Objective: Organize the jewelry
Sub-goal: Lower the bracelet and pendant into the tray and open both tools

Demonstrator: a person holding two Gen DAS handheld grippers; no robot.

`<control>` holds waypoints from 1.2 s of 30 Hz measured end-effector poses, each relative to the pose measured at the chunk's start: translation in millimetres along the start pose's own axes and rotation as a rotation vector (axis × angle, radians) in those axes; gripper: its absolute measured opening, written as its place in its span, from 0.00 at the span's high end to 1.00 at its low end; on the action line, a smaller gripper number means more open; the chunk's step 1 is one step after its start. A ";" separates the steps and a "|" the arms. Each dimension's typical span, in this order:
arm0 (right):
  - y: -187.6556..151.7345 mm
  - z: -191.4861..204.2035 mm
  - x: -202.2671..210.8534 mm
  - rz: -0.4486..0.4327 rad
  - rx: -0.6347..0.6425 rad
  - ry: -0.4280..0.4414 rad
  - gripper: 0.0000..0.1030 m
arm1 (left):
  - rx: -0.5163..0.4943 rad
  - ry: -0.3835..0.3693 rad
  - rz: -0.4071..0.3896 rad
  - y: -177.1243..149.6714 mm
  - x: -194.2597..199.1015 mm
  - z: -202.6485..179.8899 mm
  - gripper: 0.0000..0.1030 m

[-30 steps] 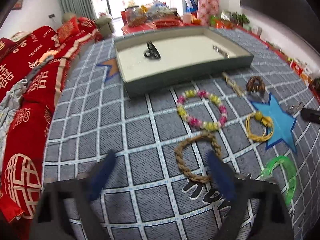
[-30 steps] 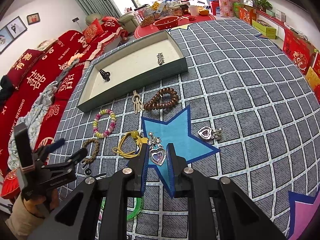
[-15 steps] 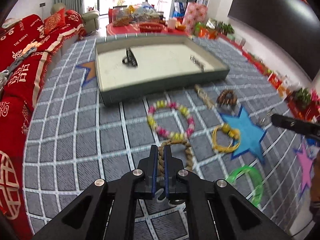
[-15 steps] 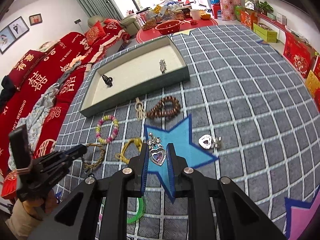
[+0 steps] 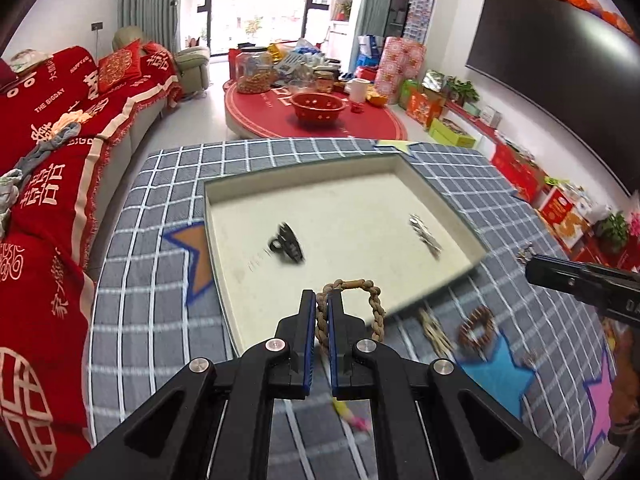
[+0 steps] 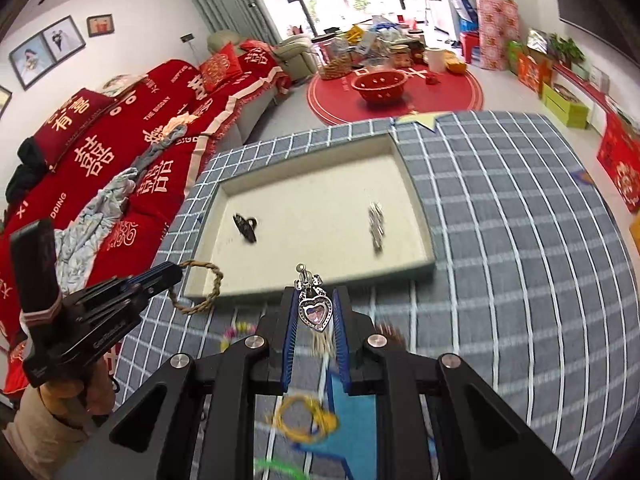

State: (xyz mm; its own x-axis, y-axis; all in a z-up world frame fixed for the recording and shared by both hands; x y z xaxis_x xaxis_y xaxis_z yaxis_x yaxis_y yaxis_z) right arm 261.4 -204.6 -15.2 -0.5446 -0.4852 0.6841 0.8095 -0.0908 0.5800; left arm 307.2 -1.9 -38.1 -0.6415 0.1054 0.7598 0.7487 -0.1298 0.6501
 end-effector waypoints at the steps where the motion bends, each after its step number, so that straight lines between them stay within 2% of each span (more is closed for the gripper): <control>1: 5.4 0.3 -6.1 0.007 0.007 -0.001 0.81 | 0.001 0.010 0.006 4.5 -7.8 2.9 0.82; 7: 27.9 -5.1 -53.9 0.065 0.040 -0.012 0.82 | -0.009 0.048 0.068 16.9 -44.9 6.5 0.82; 10: 29.5 -13.0 -81.7 0.108 0.023 -0.005 0.82 | -0.013 0.062 0.111 19.6 -63.8 5.2 0.82; 15: 27.4 -30.6 -115.9 0.154 0.003 -0.025 0.82 | -0.005 0.075 0.134 24.9 -84.0 2.1 0.82; 24: 37.9 -65.1 -134.6 0.128 -0.053 -0.091 0.81 | 0.016 0.119 0.141 37.1 -104.4 -3.6 0.82; 30: 43.7 -75.0 -135.0 0.104 -0.076 -0.095 0.80 | 0.020 0.156 0.140 35.5 -106.9 -1.2 0.82; 32: 43.4 -73.5 -135.3 0.104 -0.067 -0.091 0.76 | 0.017 0.168 0.132 36.1 -104.2 0.7 0.82; 34: 44.2 -70.6 -136.3 0.102 -0.065 -0.088 0.67 | 0.016 0.171 0.125 35.9 -99.5 0.0 0.82; 36: 45.3 -66.9 -136.9 0.103 -0.064 -0.093 0.49 | 0.017 0.167 0.119 36.2 -94.2 -1.8 0.82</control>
Point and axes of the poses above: each gripper's, at about its wrist camera, not at the fingertips, and x roughly against the way its jaws point, z to its left, y to its top, the point moved 4 cm from there along -x, roughly the way its jaws point, and after that the axes turned 10 degrees about y, right-handed, at the moved point
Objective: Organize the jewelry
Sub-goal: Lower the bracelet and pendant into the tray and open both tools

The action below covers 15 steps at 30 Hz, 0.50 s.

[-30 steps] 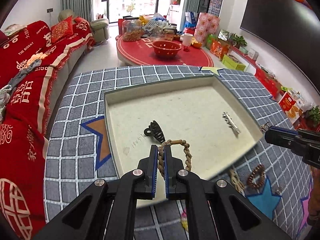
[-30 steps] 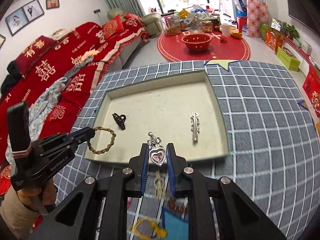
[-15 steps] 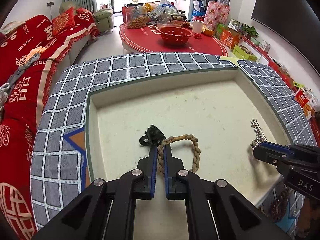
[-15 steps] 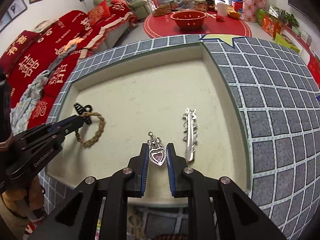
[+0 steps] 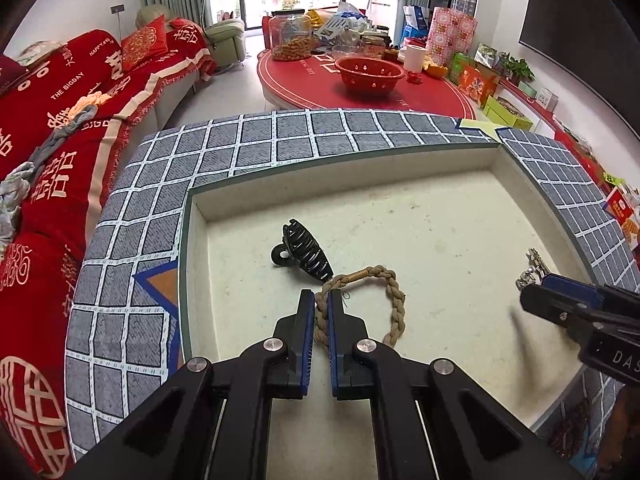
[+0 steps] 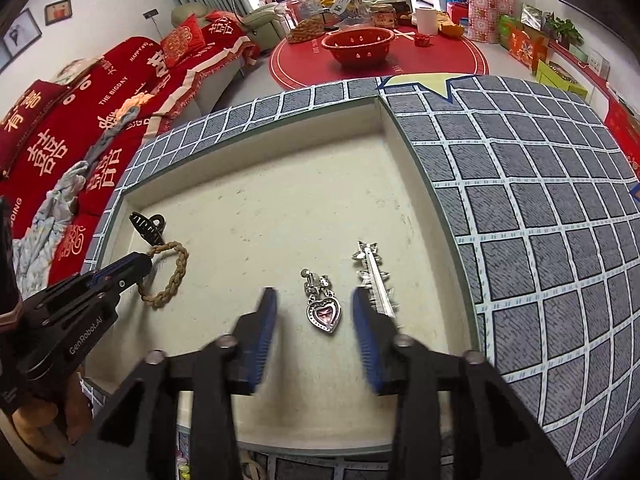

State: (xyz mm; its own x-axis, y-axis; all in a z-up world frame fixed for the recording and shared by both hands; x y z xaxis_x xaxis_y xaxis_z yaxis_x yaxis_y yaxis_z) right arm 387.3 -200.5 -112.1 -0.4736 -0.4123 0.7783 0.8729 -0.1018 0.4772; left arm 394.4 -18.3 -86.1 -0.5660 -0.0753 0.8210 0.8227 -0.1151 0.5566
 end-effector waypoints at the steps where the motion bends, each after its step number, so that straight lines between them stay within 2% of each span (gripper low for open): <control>1: -0.1 1.2 0.6 -0.001 0.000 0.005 0.49 | -0.001 -0.001 -0.002 0.5 1.7 -0.8 0.82; 4: -0.8 4.9 6.0 -0.012 -0.004 0.018 0.48 | -0.009 0.005 -0.021 0.7 11.1 -0.6 0.82; 6: -0.5 7.6 13.7 -0.030 -0.015 0.044 0.42 | -0.010 0.010 -0.037 1.6 16.8 -0.8 0.81; 7: -0.4 8.7 15.9 -0.035 -0.018 0.053 0.39 | -0.012 0.018 -0.048 1.8 20.2 -0.9 0.70; 8: -0.5 9.9 20.6 -0.047 -0.023 0.065 0.39 | -0.014 0.026 -0.056 3.1 21.0 -0.5 0.27; 9: -0.4 10.9 24.2 -0.055 -0.026 0.070 0.39 | -0.013 0.039 -0.066 3.9 22.6 0.0 0.03; 11: -0.6 12.9 30.7 -0.065 -0.035 0.078 0.39 | -0.001 0.062 -0.123 7.2 30.8 1.1 0.00; 15: -2.6 12.7 44.7 -0.085 -0.057 0.089 0.39 | -0.017 0.060 -0.116 11.0 38.5 2.4 0.00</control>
Point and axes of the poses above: each gripper's, at about its wrist camera, not at the fingertips, and x roughly against the way its jaws point, z to its left, y to its top, the point moved 4 cm from there along -x, roughly the way its jaws point, and after that the axes turned 10 degrees about y, right-handed, at the moved point
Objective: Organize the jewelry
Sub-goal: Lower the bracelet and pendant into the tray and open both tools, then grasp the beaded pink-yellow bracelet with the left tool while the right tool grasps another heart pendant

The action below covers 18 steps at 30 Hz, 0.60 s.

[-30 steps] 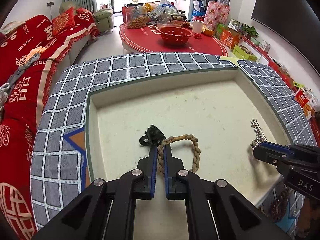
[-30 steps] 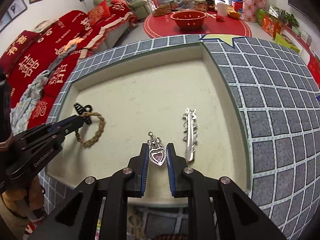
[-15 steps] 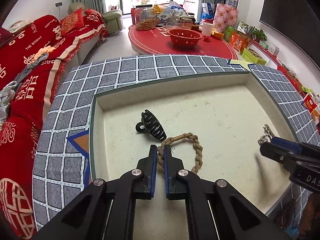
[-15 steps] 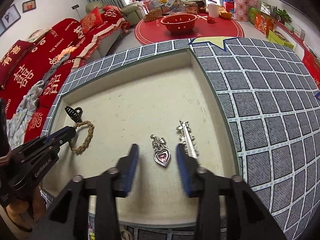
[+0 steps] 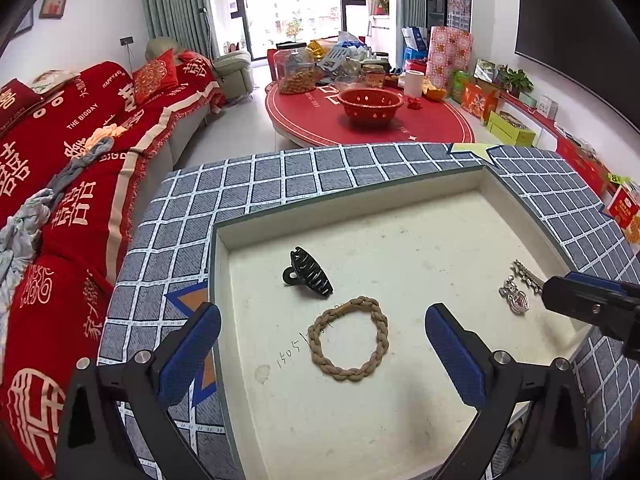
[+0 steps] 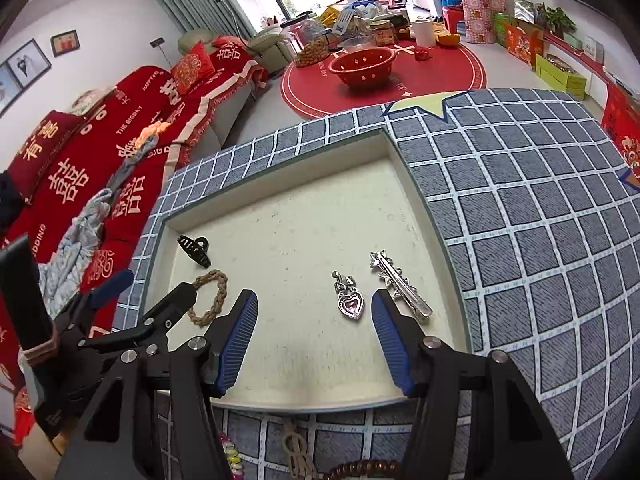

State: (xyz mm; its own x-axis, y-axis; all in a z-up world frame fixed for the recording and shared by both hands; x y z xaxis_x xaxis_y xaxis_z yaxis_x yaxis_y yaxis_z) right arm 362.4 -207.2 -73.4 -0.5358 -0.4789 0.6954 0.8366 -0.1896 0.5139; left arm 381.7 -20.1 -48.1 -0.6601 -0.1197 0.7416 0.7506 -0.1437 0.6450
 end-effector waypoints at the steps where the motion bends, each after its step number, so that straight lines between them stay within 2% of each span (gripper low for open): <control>1: -0.7 0.6 4.7 -0.007 -0.004 0.006 0.39 | 0.001 0.001 -0.009 1.4 5.9 1.8 0.00; 2: -1.2 0.7 8.1 -0.011 -0.007 0.011 0.38 | 0.003 0.001 -0.017 -0.3 9.7 3.9 0.00; 5: -5.7 2.1 22.1 -0.024 -0.013 0.023 0.20 | 0.000 0.006 -0.043 -6.5 27.5 10.5 0.00; 13: -23.9 7.3 68.9 -0.102 -0.040 0.075 0.15 | -0.002 -0.010 -0.101 -46.3 87.2 29.6 0.00; 18: -46.1 10.8 97.4 -0.141 -0.041 0.071 0.14 | -0.012 -0.037 -0.071 -78.8 107.6 35.4 0.00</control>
Point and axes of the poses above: each gripper's, at about its wrist camera, not at the fingertips, and x roughly against the way its jaws point, z to its left, y to its top, the point moved 4 cm from there along -x, roughly the way its jaws point, and after that the axes turned 10 degrees about y, right-handed, at the moved point
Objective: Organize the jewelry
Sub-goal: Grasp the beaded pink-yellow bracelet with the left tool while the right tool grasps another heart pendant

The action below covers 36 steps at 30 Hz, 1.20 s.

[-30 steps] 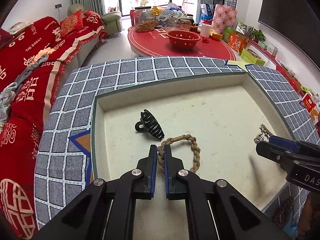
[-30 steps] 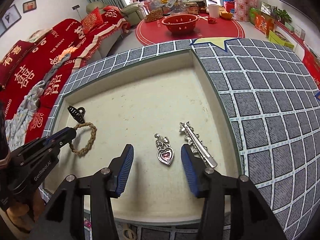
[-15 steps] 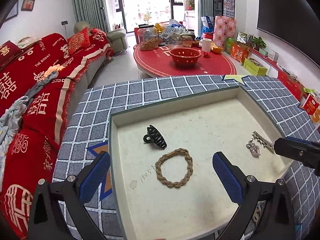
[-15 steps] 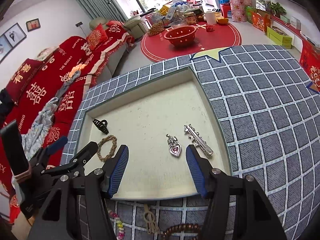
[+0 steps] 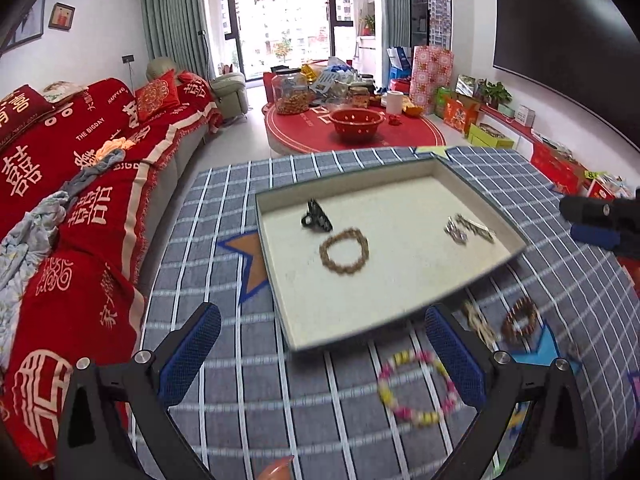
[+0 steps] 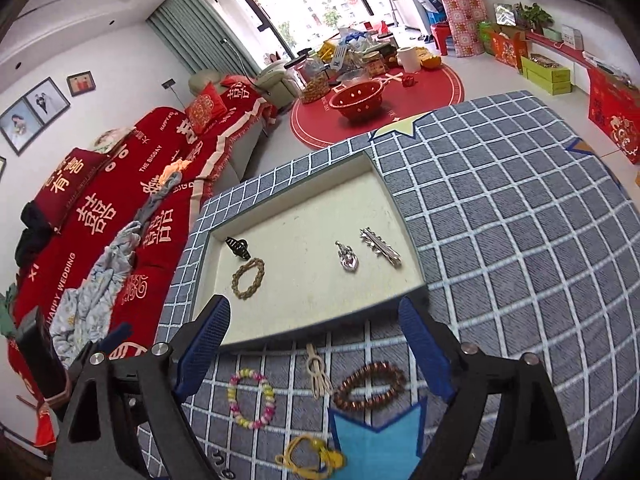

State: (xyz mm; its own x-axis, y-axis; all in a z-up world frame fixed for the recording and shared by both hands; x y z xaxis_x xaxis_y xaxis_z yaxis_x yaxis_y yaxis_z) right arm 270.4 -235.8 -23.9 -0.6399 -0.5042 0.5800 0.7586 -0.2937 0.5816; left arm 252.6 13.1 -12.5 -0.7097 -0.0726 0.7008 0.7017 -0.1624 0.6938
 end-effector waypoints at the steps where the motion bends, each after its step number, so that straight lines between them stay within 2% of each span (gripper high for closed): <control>1: -4.0 1.0 6.7 -0.012 0.006 -0.005 0.14 | 0.001 0.007 0.006 -8.3 5.5 1.7 0.00; 5: -17.5 4.9 33.8 -0.065 0.024 -0.021 0.14 | 0.011 0.018 0.011 -30.3 16.9 3.6 0.00; 8: -25.9 5.7 49.0 -0.067 0.023 -0.021 0.14 | 0.032 0.015 0.041 -44.3 18.3 5.9 0.00; 11: -35.0 4.4 58.0 -0.035 0.017 -0.027 0.14 | 0.033 -0.027 0.085 -60.3 17.7 1.8 0.00; 18: -71.7 -13.1 66.8 0.047 0.010 -0.081 0.14 | 0.063 -0.039 0.155 -86.8 14.7 -8.3 0.00; 24: -102.6 -40.4 61.4 0.109 -0.017 -0.170 0.14 | 0.106 -0.019 0.186 -87.0 8.0 -13.7 0.00; 28: -118.7 -55.8 54.7 0.148 -0.014 -0.230 0.14 | 0.096 -0.004 0.184 -85.4 3.7 -23.5 0.00; 36: -126.6 -70.3 45.1 0.174 0.017 -0.296 0.14 | 0.151 -0.008 0.222 -77.6 -17.9 -31.5 0.00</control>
State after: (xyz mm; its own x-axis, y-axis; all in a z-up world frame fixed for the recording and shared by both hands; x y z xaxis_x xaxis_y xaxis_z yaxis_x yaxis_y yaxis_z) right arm 154.2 -278.5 -111.5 -0.5106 -0.2873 0.8104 0.8591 -0.2087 0.4673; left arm 208.8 -3.9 -84.2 -0.5369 -0.0821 0.8396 0.8422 0.0054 0.5391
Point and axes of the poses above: each gripper's, at about its wrist camera, not at the fingertips, and x roughly against the way its jaws point, z to its left, y to its top, the point moved 4 cm from there along -x, roughly the way its jaws point, and after that the axes turned 10 degrees about y, right-handed, at the moved point
